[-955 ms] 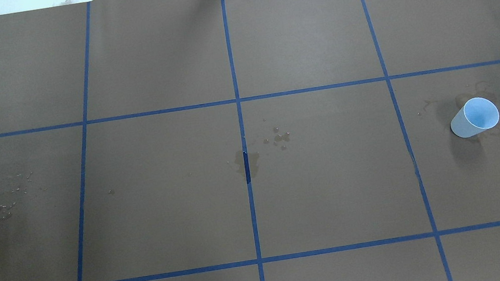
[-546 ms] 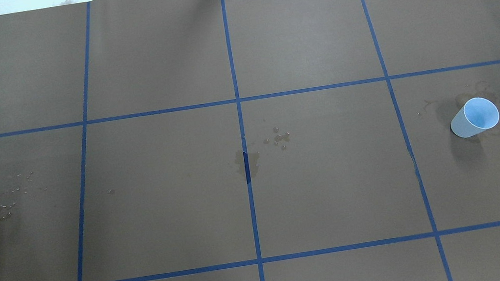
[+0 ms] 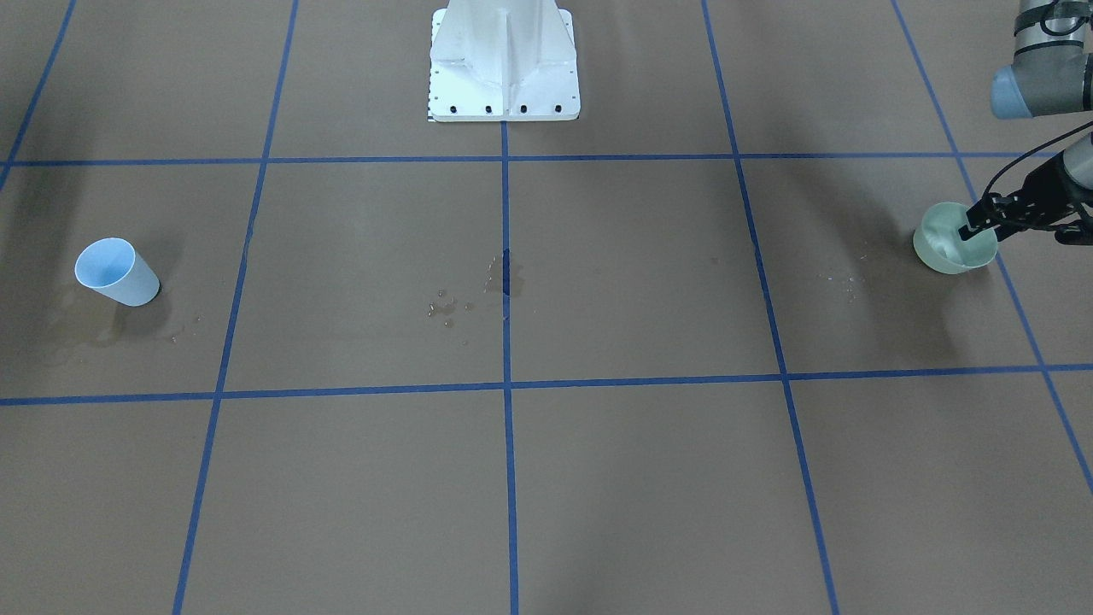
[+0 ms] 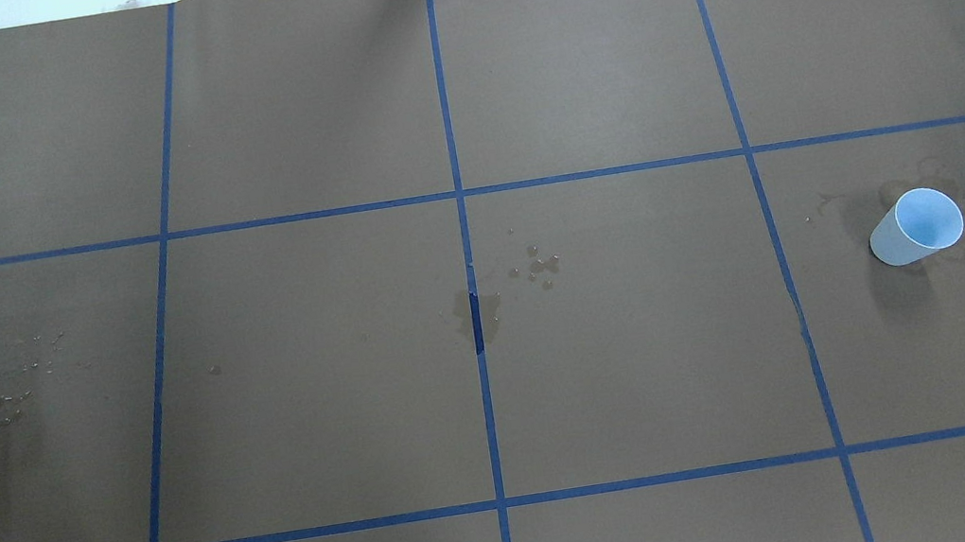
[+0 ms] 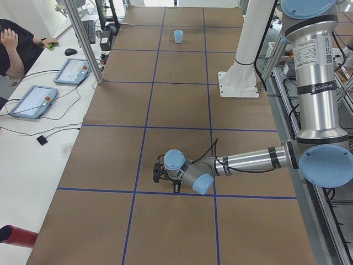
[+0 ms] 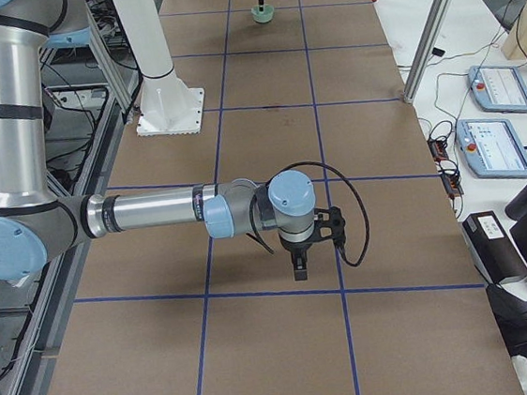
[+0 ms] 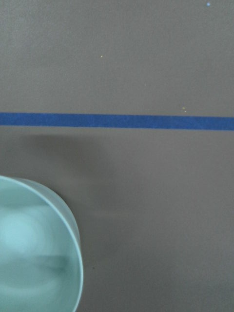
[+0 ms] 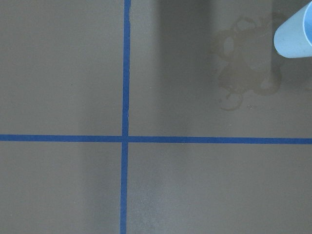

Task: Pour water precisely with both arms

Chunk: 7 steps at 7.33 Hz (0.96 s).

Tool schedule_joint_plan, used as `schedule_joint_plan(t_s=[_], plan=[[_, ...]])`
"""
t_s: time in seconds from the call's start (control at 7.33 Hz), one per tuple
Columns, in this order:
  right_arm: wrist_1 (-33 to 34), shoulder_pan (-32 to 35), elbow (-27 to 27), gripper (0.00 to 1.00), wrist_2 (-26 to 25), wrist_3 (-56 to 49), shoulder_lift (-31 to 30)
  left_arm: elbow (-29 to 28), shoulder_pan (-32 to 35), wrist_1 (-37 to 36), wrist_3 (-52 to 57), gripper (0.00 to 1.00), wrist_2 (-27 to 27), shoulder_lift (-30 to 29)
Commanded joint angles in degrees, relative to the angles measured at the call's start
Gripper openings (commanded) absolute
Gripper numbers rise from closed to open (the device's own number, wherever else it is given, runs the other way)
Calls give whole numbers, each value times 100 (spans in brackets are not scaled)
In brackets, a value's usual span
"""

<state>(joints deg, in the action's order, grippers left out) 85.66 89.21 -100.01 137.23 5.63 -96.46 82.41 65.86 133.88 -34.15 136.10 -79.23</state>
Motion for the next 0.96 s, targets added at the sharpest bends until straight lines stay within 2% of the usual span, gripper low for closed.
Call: schedule_joint_plan(t_s=[0.0, 0.27, 0.41, 0.68, 0.82], plan=[[-5, 0, -10, 100, 5, 0, 4, 56, -3, 16, -48, 0, 56, 30], [3, 0, -10, 100, -3, 0, 30, 152, 127, 15, -329, 0, 1097, 91], [3, 0, -18, 100, -3, 0, 30, 310, 555, 7, -321, 0, 1433, 170], [-5, 0, -18, 100, -3, 0, 39, 705, 998, -185, -573, 0, 1586, 75], [-14, 0, -18, 100, 5, 9, 39, 802, 990, -509, -1080, 0, 1551, -422]])
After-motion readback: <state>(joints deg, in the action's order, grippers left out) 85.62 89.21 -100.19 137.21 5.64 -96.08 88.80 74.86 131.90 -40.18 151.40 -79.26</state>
